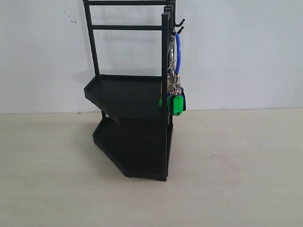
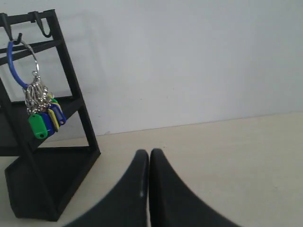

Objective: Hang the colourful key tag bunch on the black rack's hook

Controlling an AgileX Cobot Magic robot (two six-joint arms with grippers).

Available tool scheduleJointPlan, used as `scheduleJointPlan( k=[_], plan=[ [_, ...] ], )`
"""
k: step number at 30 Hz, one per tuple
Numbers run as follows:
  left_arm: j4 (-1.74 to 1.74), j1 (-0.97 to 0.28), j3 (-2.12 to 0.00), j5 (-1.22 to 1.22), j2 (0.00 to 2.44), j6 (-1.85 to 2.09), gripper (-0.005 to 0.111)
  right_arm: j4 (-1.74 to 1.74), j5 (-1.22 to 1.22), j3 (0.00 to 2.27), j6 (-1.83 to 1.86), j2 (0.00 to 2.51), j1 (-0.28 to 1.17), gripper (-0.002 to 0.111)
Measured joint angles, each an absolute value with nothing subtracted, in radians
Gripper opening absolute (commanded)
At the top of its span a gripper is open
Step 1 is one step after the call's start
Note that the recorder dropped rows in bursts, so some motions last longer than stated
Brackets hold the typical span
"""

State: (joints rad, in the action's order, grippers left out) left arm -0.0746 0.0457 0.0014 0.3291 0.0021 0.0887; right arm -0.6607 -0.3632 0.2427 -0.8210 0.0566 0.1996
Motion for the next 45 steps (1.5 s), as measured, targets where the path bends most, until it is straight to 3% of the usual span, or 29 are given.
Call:
scheduleJointPlan(
  k=[14,26,36,45],
  plan=[
    [-0.075,0.046,0.001,0.329,0.002,0.089,0.004,-0.603,-0.271,0.236,-0.781,0.052,0.2,0.0],
    [-0.075,0.046,0.001,0.329,0.002,0.089,0.004,-0.067,-0.248,0.236,-0.112,0.052,0.2,0.0],
    [-0.075,0.046,0.001,0.329,0.002,0.089,0.004,-0.013,-0.216,0.208,-0.056,0.052,0.2,0.0],
    [-0.075,0.046,0.001,0.329,0.002,0.089,0.004,0.05,-0.056,0.044,-0.034,0.052,0.2,0.0]
  ],
)
